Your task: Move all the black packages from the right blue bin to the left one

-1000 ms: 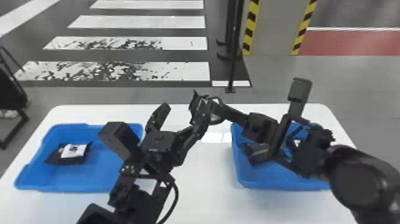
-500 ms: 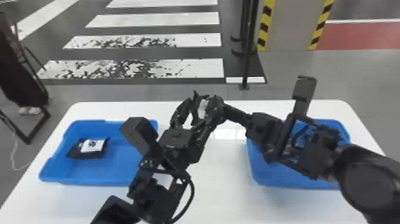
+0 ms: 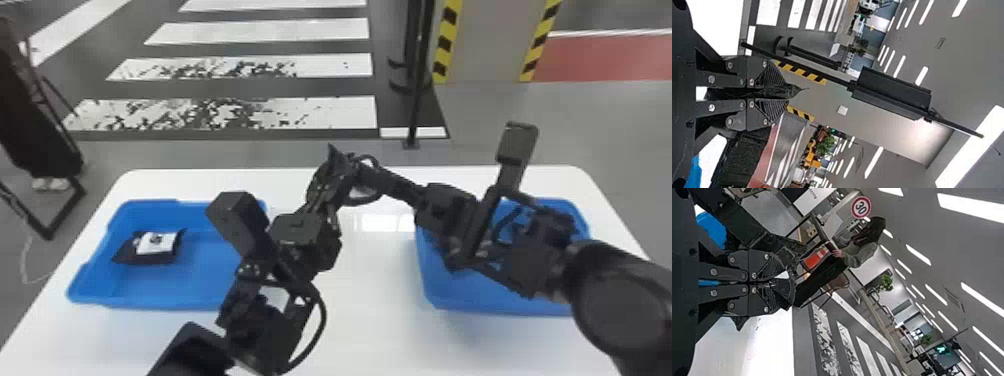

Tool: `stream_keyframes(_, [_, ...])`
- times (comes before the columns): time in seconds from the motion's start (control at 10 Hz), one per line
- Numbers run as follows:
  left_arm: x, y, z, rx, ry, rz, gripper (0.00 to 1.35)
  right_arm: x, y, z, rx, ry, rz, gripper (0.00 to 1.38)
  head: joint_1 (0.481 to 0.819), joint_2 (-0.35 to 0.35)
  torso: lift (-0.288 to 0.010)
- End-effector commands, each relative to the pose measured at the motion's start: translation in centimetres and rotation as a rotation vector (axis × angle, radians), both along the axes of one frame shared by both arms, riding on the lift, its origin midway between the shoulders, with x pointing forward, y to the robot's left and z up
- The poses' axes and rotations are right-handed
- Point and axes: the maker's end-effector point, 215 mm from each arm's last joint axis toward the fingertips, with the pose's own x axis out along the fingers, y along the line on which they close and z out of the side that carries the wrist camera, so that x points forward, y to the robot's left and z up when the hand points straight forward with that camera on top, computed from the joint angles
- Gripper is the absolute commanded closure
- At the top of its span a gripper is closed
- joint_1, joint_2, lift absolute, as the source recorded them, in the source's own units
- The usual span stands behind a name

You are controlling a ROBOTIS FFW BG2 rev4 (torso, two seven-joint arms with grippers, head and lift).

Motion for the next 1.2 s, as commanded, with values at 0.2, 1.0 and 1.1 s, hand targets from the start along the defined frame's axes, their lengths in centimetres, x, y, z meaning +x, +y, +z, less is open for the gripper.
stream_keyframes(0.2, [0.1, 0.5, 0.7, 0.004, -0.025, 0.012, 1.21, 0.2, -0.2, -0.6, 0.004, 0.009, -0.010, 1.18, 0.688, 0.070, -0.132])
stream_keyframes(1.0, [2.1, 29.5, 1.4, 0.527, -0.071, 0.649, 1.21, -0.4, -2.8, -2.8, 0.064, 0.064, -0.059, 0.10, 0.648, 0.280, -0.132])
stream_keyframes(1.1, [1.6, 30.9, -0.4, 0.549, -0.021, 0.668, 1.21, -0.2, -3.7, -3.1, 0.053, 0.065, -0.075, 0.10, 0.652, 0.317, -0.132])
